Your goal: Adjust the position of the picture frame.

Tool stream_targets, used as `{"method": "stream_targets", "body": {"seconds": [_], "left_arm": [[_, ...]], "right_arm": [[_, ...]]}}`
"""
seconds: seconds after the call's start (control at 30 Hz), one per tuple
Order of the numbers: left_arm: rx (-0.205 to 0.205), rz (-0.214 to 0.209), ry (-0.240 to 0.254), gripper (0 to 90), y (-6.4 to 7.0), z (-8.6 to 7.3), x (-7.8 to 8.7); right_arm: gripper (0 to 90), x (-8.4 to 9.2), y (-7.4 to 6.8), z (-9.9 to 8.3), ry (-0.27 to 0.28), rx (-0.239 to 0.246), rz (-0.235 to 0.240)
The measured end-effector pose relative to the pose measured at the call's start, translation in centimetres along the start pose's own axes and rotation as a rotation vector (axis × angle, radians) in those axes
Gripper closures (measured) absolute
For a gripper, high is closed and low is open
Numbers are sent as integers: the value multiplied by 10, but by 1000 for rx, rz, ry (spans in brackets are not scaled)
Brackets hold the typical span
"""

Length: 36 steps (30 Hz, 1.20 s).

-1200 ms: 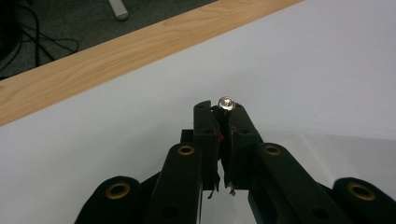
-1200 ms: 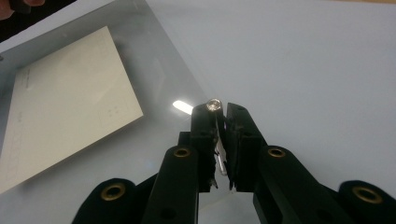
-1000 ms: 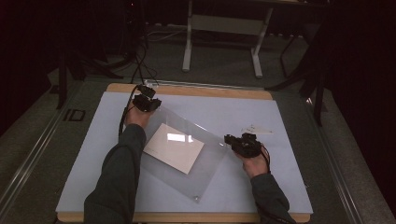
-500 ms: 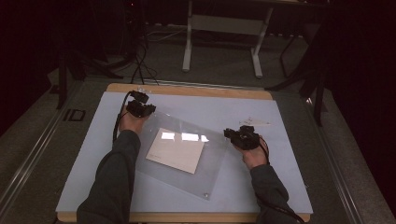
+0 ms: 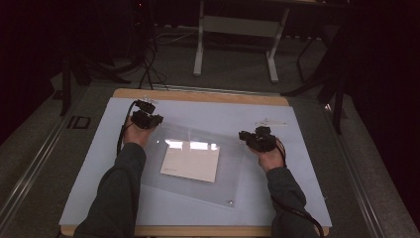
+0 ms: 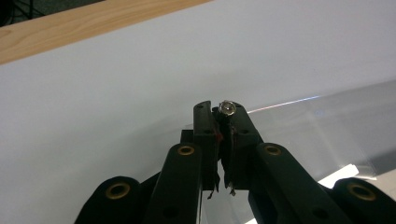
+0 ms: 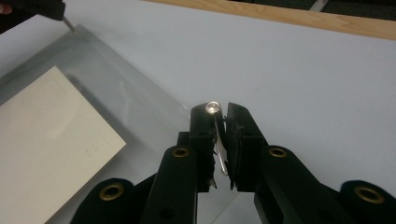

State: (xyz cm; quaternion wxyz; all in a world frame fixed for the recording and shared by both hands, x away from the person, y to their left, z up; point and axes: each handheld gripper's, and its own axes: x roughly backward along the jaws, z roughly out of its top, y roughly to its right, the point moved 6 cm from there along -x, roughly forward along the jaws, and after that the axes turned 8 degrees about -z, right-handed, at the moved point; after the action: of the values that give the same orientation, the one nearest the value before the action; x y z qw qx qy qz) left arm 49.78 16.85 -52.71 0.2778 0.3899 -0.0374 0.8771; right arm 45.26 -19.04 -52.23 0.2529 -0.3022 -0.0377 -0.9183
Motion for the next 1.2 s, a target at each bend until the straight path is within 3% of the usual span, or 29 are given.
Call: {"method": "stream_targets", "body": {"seconds": [0.1,0.43,0.67,1.2], "left_arm": [[24,3,-7,852,3,-5,-1],[47,10,-10,851,5,-13,2],[39,10,-9,849,11,-17,4],[49,17,4,846,8,-28,-5]], "right_arm": [[816,-4,5,2,-14,-1,0],[816,-17,14,11,-35,-5,5],[817,-28,23,18,-50,-18,-12],[820,-50,28,7,-92,-64,-31]]}}
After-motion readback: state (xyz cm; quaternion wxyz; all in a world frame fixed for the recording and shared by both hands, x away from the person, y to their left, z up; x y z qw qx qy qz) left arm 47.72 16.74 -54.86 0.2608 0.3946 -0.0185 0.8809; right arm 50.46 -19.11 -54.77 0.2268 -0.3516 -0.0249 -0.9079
